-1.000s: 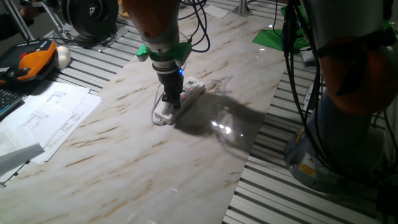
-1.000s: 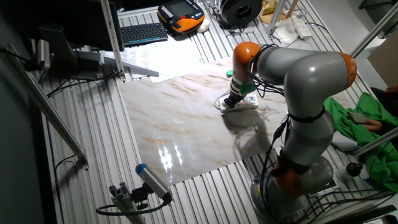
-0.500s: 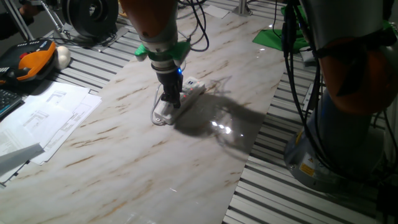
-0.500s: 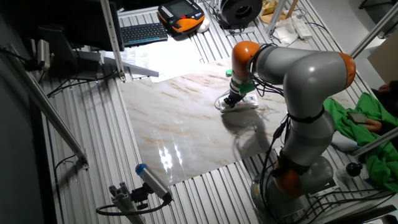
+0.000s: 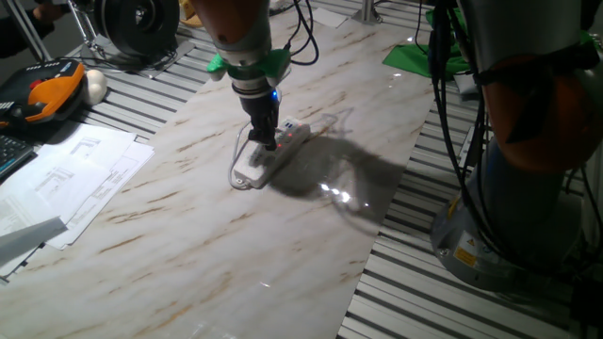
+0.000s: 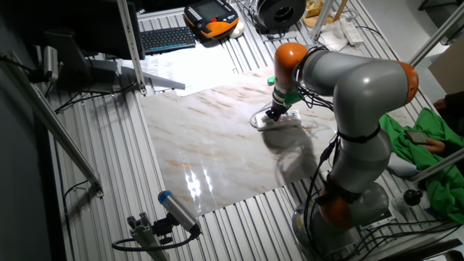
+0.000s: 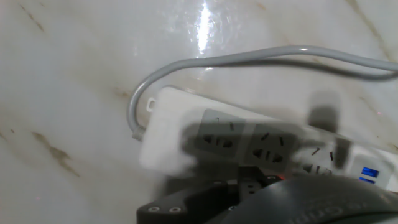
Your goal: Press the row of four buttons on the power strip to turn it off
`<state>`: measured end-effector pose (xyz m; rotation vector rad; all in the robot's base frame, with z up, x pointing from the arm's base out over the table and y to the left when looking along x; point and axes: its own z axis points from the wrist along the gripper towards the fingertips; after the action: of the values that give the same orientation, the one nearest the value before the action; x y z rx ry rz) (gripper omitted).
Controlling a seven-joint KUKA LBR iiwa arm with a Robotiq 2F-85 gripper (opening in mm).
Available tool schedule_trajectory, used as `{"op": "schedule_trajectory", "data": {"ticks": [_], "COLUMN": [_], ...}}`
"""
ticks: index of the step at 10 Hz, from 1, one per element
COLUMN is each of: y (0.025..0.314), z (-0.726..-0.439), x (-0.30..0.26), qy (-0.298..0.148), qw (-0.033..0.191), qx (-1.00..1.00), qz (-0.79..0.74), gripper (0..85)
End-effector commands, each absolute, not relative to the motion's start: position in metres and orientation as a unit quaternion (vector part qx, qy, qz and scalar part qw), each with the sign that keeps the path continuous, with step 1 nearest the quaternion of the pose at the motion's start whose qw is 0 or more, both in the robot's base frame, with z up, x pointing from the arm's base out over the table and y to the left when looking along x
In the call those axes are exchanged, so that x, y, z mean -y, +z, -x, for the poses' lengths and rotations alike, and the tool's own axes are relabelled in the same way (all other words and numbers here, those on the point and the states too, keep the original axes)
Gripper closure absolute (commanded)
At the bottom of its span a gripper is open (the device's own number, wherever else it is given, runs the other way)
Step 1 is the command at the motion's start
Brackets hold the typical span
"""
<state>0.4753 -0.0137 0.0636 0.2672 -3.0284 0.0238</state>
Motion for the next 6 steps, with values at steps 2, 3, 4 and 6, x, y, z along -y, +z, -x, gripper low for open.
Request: {"op": "schedule_trajectory", "data": {"ticks": [2, 3, 4, 6], "y": [0.061, 0.059, 0.055, 0.051], "z": [-0.474, -0.473, -0.472, -0.470], "x": [0.018, 0.021, 0.024, 0.026], "qy": [0.009, 0.006, 0.003, 0.000], "qw": [0.048, 0.048, 0.046, 0.044], "qx": [0.995, 0.995, 0.995, 0.995], "qz": [-0.091, -0.092, -0.094, -0.094], "gripper": [85.0, 85.0, 85.0, 85.0]}}
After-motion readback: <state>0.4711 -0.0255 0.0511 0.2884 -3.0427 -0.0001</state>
